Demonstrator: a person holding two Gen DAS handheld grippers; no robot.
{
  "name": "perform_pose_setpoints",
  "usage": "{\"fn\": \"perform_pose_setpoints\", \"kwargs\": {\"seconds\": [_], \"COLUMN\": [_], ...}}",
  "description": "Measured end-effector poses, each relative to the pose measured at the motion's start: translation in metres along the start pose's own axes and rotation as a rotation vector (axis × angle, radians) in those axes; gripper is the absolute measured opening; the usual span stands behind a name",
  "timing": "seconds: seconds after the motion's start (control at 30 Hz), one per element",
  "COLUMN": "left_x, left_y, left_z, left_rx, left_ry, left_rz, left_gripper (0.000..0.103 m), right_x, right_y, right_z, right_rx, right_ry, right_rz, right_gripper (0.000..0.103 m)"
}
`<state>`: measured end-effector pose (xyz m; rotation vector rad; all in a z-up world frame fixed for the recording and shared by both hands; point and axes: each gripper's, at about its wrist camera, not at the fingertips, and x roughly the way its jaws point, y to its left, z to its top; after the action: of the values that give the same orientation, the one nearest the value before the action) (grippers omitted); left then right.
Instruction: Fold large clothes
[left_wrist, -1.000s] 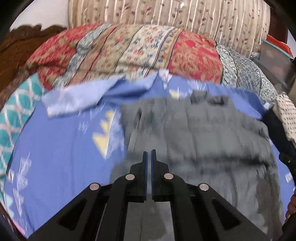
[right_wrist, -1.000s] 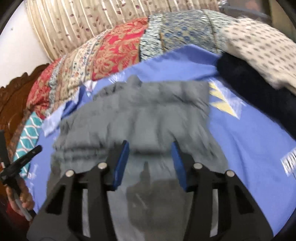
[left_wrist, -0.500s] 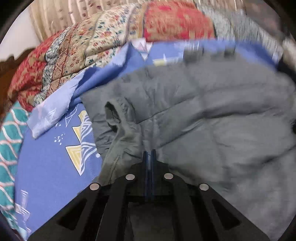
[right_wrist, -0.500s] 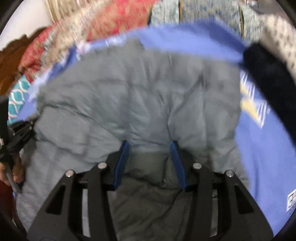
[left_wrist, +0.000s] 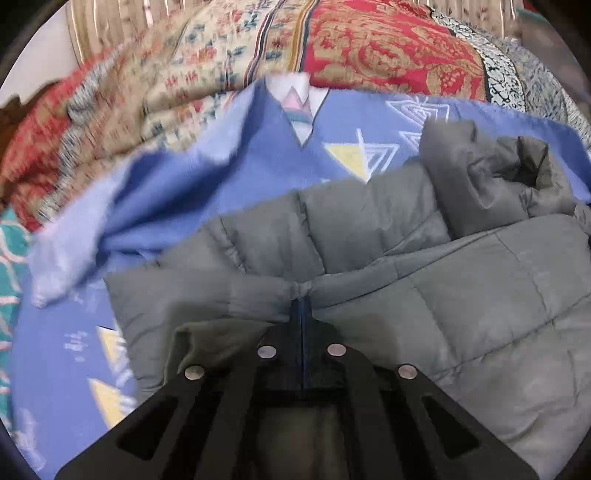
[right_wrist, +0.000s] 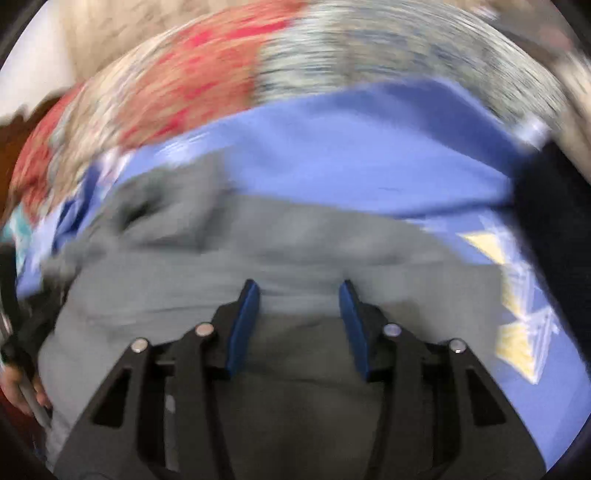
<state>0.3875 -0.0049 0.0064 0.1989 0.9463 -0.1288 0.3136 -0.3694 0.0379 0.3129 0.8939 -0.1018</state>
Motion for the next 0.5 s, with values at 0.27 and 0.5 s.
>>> {"fn": "perform_pose_setpoints", "kwargs": {"seconds": [0.27,0.5], "left_x": [-0.007,-0.138], "left_y": [-0.024,0.014], "left_z": [0.0,-0.04], "left_rx": [0.095,0.055], "left_ry": [0.025,-0.057], "left_rz": [0.115,-0.003], "left_gripper": [0.026,0.027], "right_x": [0.001,-0.126], "right_y": [-0.067,-0.036], "right_z": [-0.007,-0.056], "right_rx": [0.199,0.079], "right_ry": [0.048,-0.007], "right_rz": [0.03,0.107], "right_gripper": [0.001,0.029]}}
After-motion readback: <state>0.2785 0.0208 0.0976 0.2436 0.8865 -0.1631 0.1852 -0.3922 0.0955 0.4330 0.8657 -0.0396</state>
